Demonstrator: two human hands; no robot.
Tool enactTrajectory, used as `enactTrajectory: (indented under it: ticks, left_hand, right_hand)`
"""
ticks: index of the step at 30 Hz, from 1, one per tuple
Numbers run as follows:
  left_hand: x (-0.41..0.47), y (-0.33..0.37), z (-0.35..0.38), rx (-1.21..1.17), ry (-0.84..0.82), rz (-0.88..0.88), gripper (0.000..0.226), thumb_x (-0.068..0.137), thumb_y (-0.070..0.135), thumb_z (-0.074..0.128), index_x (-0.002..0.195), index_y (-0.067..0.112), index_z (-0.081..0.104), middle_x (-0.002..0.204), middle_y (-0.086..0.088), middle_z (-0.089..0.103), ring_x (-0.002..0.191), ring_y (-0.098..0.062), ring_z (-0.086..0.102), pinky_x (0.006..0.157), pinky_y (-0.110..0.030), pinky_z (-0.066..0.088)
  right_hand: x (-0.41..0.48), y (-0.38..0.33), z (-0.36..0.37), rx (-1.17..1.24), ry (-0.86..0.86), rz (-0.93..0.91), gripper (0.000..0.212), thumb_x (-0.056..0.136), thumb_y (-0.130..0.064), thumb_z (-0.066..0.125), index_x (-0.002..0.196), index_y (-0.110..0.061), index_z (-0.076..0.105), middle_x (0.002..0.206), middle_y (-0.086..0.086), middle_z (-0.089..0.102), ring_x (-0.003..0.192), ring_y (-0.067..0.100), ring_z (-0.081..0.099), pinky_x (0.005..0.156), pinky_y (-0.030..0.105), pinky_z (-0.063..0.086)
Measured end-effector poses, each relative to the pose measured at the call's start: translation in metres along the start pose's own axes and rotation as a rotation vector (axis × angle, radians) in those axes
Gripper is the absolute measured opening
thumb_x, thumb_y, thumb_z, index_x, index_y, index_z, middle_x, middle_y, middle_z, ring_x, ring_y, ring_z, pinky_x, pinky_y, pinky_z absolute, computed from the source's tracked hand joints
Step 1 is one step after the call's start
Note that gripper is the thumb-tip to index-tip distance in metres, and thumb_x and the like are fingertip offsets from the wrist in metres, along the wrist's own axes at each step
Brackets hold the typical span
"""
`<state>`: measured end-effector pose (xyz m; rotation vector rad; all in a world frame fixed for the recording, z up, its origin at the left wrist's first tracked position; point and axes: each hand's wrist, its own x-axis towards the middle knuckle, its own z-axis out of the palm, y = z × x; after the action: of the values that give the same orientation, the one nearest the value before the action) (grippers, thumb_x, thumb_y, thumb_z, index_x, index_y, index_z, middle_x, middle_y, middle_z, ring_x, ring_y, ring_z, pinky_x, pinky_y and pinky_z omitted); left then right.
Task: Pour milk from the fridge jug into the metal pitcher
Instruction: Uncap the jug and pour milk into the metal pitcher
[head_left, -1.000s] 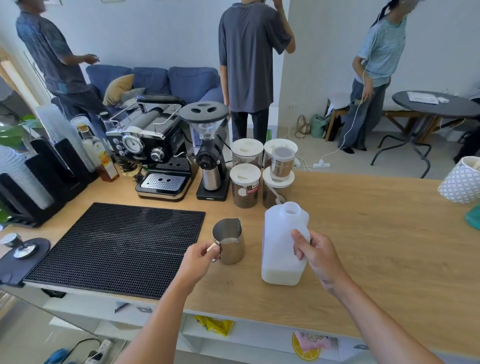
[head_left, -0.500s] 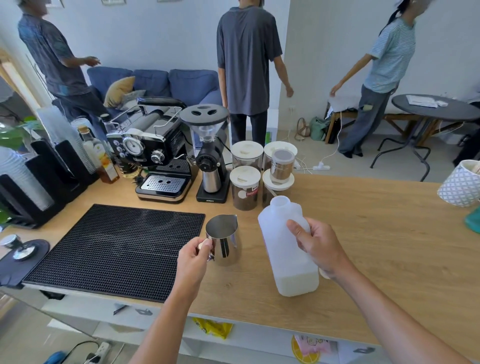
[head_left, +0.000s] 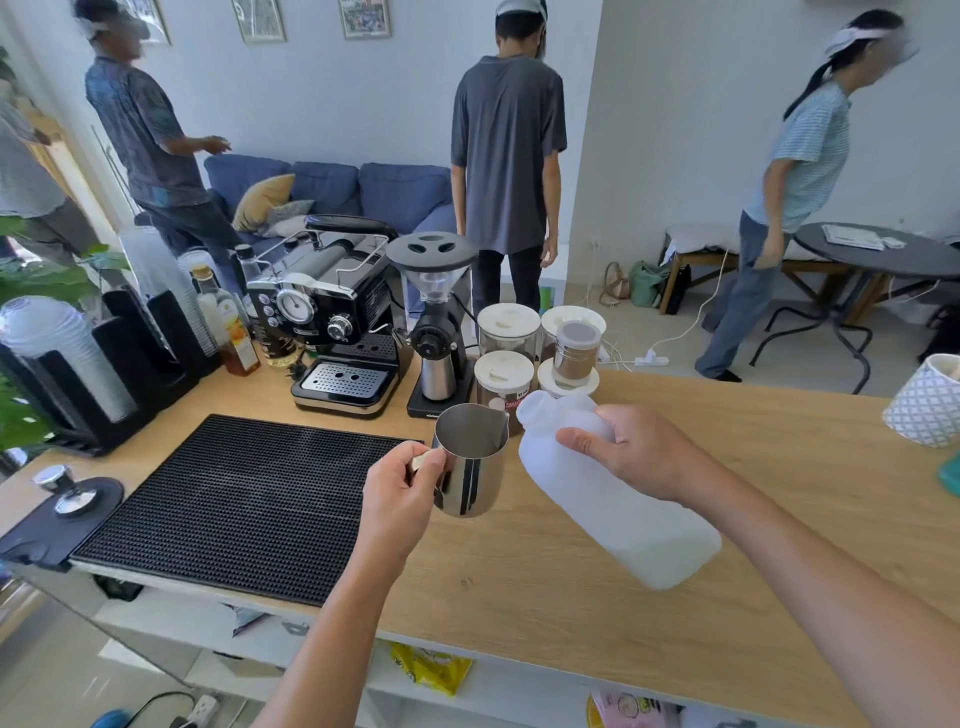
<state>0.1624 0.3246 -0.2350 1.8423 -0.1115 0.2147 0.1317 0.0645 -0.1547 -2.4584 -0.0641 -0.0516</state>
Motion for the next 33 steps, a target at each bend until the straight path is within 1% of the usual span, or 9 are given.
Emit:
enactTrajectory:
  ticks: [3,4,8,12,16,20,23,26,33]
  left_hand:
    - [0.0,0.006,0.0,-0.001,0.011,0.015,0.028,0.097,0.019,0.061,0.075,0.002,0.064,0.064,-0.008,0.056,0.061,-0.011,0.047,0.059,-0.041,0.043]
    - [0.0,0.008,0.0,-0.005,0.012,0.02,0.028,0.097,0.019,0.061,0.075,0.001,0.064,0.063,-0.006,0.055,0.06,-0.01,0.046,0.058,-0.04,0.043]
    - [-0.002,0.015,0.004,0.002,0.024,0.028,0.031,0.097,0.02,0.062,0.074,-0.001,0.061,0.062,-0.002,0.052,0.056,-0.006,0.042,0.054,-0.024,0.035]
    - [-0.004,0.017,0.007,0.012,0.02,0.021,0.033,0.097,0.022,0.062,0.075,-0.002,0.06,0.061,0.001,0.05,0.055,-0.003,0.039,0.052,-0.02,0.033]
    - [-0.009,0.02,0.009,-0.001,0.015,0.024,0.031,0.097,0.019,0.062,0.074,-0.001,0.06,0.061,0.003,0.051,0.054,-0.002,0.041,0.052,-0.018,0.035]
    - [-0.01,0.021,0.009,0.007,0.008,0.031,0.029,0.098,0.02,0.061,0.074,0.002,0.061,0.062,-0.001,0.054,0.056,-0.003,0.044,0.053,-0.019,0.036]
    - [-0.01,0.019,0.009,0.008,0.006,0.027,0.03,0.098,0.021,0.06,0.074,0.002,0.06,0.065,-0.009,0.056,0.058,-0.007,0.045,0.057,-0.029,0.038]
    - [-0.011,0.019,0.009,0.003,-0.002,0.012,0.03,0.098,0.022,0.06,0.074,0.004,0.06,0.063,0.001,0.054,0.057,-0.006,0.044,0.057,-0.03,0.039]
    - [-0.014,0.022,0.011,-0.012,-0.004,-0.013,0.031,0.098,0.024,0.061,0.074,0.003,0.059,0.065,0.0,0.055,0.059,-0.008,0.044,0.056,-0.027,0.038]
  right_hand:
    - [0.003,-0.008,-0.007,-0.055,-0.051,-0.018,0.051,0.089,-0.055,0.061,0.065,-0.013,0.042,0.059,-0.005,0.043,0.054,0.013,0.039,0.053,0.029,0.032]
    - [0.004,-0.011,-0.009,-0.074,-0.067,-0.019,0.051,0.089,-0.054,0.06,0.066,-0.013,0.042,0.06,-0.004,0.043,0.054,0.013,0.039,0.052,0.028,0.032]
    - [0.008,-0.02,-0.015,-0.175,-0.11,-0.013,0.053,0.09,-0.056,0.059,0.067,-0.013,0.039,0.063,-0.001,0.044,0.055,0.014,0.037,0.051,0.027,0.03]
    - [0.016,-0.025,-0.019,-0.304,-0.145,-0.083,0.057,0.09,-0.059,0.054,0.065,-0.011,0.037,0.063,0.004,0.043,0.057,0.018,0.038,0.055,0.033,0.031]
    - [0.021,-0.025,-0.02,-0.391,-0.158,-0.098,0.06,0.088,-0.066,0.05,0.065,-0.012,0.04,0.066,0.007,0.05,0.06,0.021,0.044,0.061,0.041,0.04]
    - [0.023,-0.03,-0.023,-0.445,-0.183,-0.109,0.06,0.087,-0.067,0.049,0.067,-0.011,0.043,0.067,0.007,0.052,0.059,0.02,0.045,0.059,0.037,0.038]
    - [0.021,-0.035,-0.025,-0.512,-0.185,-0.119,0.06,0.088,-0.067,0.049,0.068,-0.01,0.046,0.066,0.004,0.053,0.061,0.021,0.048,0.059,0.036,0.037]
    - [0.02,-0.041,-0.028,-0.556,-0.193,-0.123,0.06,0.089,-0.067,0.049,0.07,-0.01,0.05,0.069,0.002,0.053,0.066,0.022,0.052,0.061,0.037,0.039]
    - [0.022,-0.048,-0.029,-0.608,-0.222,-0.138,0.057,0.088,-0.067,0.049,0.069,-0.014,0.048,0.072,0.003,0.054,0.071,0.024,0.056,0.059,0.036,0.037]
